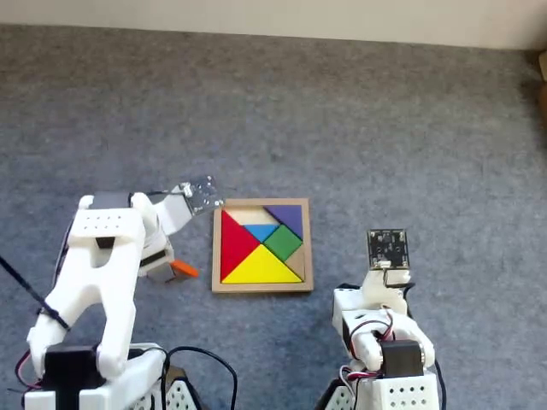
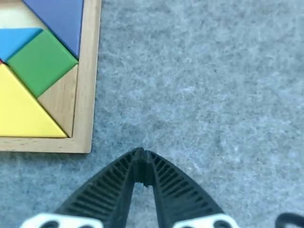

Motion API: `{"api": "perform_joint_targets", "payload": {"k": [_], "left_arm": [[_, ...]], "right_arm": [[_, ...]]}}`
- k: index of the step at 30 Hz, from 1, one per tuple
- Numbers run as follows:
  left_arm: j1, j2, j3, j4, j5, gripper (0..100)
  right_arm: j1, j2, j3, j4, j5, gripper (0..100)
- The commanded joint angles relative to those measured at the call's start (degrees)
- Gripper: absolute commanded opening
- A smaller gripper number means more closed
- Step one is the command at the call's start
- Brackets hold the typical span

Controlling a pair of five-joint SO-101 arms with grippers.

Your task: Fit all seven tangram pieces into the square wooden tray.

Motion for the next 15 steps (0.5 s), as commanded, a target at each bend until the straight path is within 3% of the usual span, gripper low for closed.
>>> {"api": "perform_joint_targets", "payload": {"k": [1, 6, 12, 15], "left_arm": [[-0.4, 0.22, 2.15, -4.66, -0.53, 23], [1.89, -0.13, 3.21, -5.19, -0.53, 13], [6.11, -2.68, 2.07, 1.93, 0.26, 3], [8.13, -8.04, 0.13, 5.98, 5.1, 1]], "right_arm": [[0.75, -1.01, 8.48, -1.8, -0.09, 0.6], [0.75, -1.01, 8.48, -1.8, -0.09, 0.6], [0.75, -1.01, 8.48, -1.8, -0.09, 0.6], [0.75, -1.01, 8.48, -1.8, -0.09, 0.6]]}}
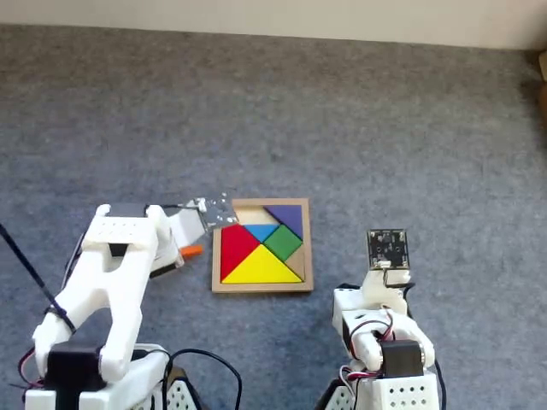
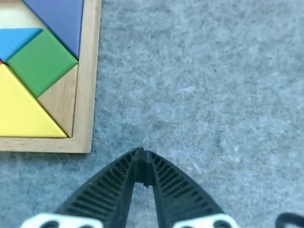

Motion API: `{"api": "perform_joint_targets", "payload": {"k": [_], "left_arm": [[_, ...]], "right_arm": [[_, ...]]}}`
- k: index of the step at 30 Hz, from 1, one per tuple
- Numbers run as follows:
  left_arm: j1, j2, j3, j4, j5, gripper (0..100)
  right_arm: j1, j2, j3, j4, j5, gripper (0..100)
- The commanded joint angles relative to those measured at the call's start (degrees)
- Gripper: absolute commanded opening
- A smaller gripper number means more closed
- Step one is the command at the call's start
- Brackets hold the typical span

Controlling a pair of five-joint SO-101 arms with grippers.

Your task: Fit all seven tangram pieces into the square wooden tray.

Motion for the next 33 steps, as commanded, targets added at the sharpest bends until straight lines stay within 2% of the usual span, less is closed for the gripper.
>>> {"api": "perform_joint_targets", "payload": {"k": [1, 8, 14, 20, 23, 33], "left_arm": [[3.47, -7.34, -3.91, 4.22, 5.45, 1], [9.71, -15.08, -7.87, 7.3, 16.26, 1], [14.2, -6.99, -15.25, 7.3, 20.66, 1], [17.27, 7.52, -26.15, 7.82, 21.1, 1], [18.86, 13.14, -31.78, 10.64, 21.01, 1], [21.76, 25.19, -43.21, 12.31, 21.01, 1]], "right_arm": [[0.75, -1.01, 8.48, -1.8, -0.09, 0.6], [0.75, -1.01, 8.48, -1.8, -0.09, 0.6], [0.75, -1.01, 8.48, -1.8, -0.18, 0.6], [0.75, -1.01, 8.48, -1.8, -0.18, 0.6], [0.75, -1.01, 8.48, -1.8, -0.09, 0.6], [0.75, -1.01, 8.48, -1.8, -0.09, 0.6]]}}
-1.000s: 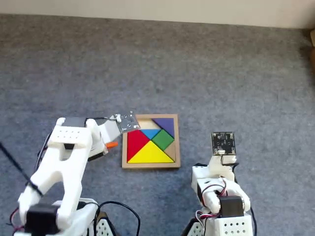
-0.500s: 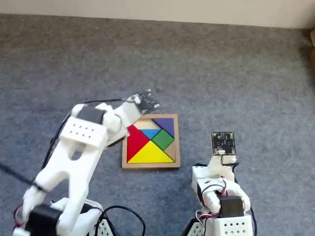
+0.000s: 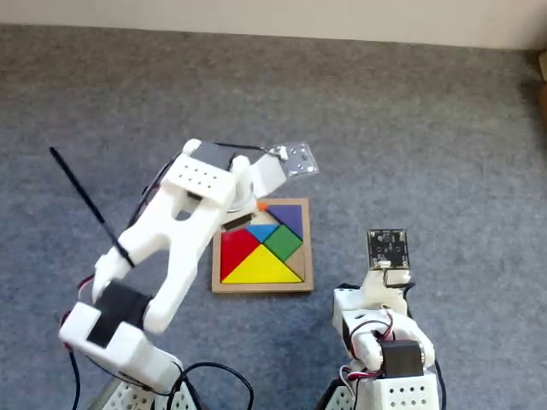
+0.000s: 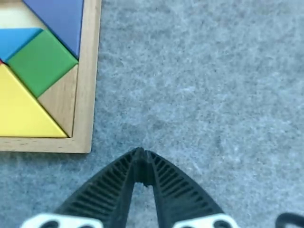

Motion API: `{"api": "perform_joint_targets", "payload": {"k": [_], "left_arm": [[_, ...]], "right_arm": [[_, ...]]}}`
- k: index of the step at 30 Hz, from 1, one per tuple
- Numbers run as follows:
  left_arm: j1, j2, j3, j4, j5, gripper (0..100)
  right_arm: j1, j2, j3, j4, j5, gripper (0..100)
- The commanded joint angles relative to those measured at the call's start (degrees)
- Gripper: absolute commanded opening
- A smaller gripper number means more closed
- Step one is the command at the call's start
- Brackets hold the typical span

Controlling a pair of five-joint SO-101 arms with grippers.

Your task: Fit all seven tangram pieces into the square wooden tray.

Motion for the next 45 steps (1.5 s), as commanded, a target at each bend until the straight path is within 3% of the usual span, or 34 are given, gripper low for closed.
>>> {"api": "perform_joint_targets", "payload": {"k": [1, 26, 35, 42, 45], "left_arm": [[1.27, 1.27, -5.14, 0.35, 0.44, 1], [1.45, 3.74, -6.64, 0.09, 0.53, 1], [8.31, 3.65, -3.47, 1.41, 0.44, 1], [8.4, 3.82, -2.77, 1.49, 0.44, 1], [8.31, 3.82, -2.77, 1.58, 0.53, 6]], "right_arm": [[0.75, -1.01, 8.48, -1.8, -0.09, 0.6], [0.84, -1.01, 8.48, -1.8, -0.09, 0.6], [0.84, -1.01, 8.48, -1.8, -0.09, 0.6], [0.84, -1.01, 8.48, -1.8, -0.09, 0.6], [0.84, -1.01, 8.48, -1.8, -0.09, 0.6]]}}
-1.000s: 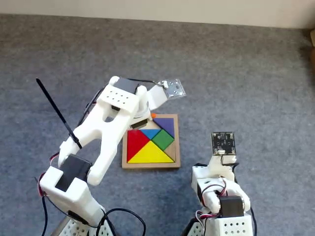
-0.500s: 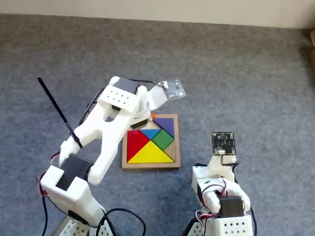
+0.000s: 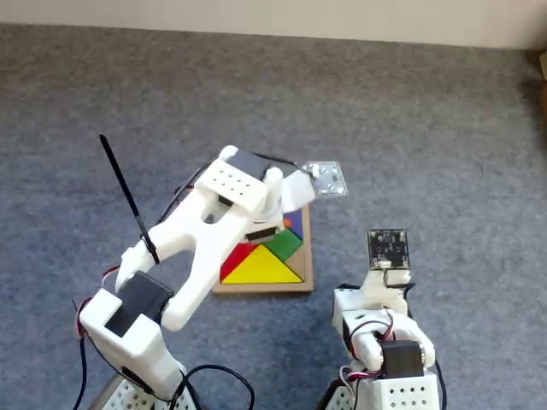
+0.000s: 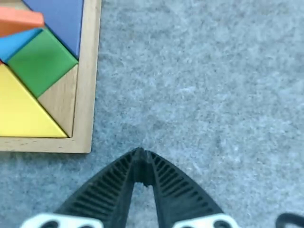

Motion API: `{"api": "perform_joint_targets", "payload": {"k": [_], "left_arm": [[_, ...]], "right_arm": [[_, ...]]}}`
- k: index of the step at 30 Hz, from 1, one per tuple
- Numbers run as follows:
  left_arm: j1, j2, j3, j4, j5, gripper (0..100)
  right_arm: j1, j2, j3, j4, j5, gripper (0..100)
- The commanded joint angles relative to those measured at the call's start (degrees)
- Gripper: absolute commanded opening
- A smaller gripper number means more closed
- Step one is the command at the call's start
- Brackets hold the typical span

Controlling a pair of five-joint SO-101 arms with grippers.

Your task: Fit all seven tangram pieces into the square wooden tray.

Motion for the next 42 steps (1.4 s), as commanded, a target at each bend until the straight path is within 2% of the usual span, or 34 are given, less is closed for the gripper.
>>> {"api": "perform_joint_targets", "payload": {"k": [1, 7, 25, 32, 36, 42], "left_arm": [[0.4, -0.48, -0.22, 0.44, 0.53, 8], [-3.21, -0.48, -0.4, 0.0, 4.57, 18], [-8.75, -1.1, -1.01, -7.56, 4.84, 18], [-8.22, -0.66, -6.99, -3.43, 7.03, 18], [-7.69, -0.48, -5.49, -3.52, 7.82, 18], [-7.69, -0.48, 0.66, -10.11, 8.09, 18]], "right_arm": [[0.84, -1.01, 8.48, -1.8, -0.18, 0.6], [0.84, -1.01, 8.48, -1.8, -0.18, 0.6], [0.84, -1.01, 8.48, -1.8, -0.26, 0.6], [0.84, -1.01, 8.48, -1.8, -0.26, 0.6], [0.84, -1.01, 8.48, -1.8, -0.26, 0.6], [0.84, -1.01, 8.48, -1.8, -0.26, 0.6]]}}
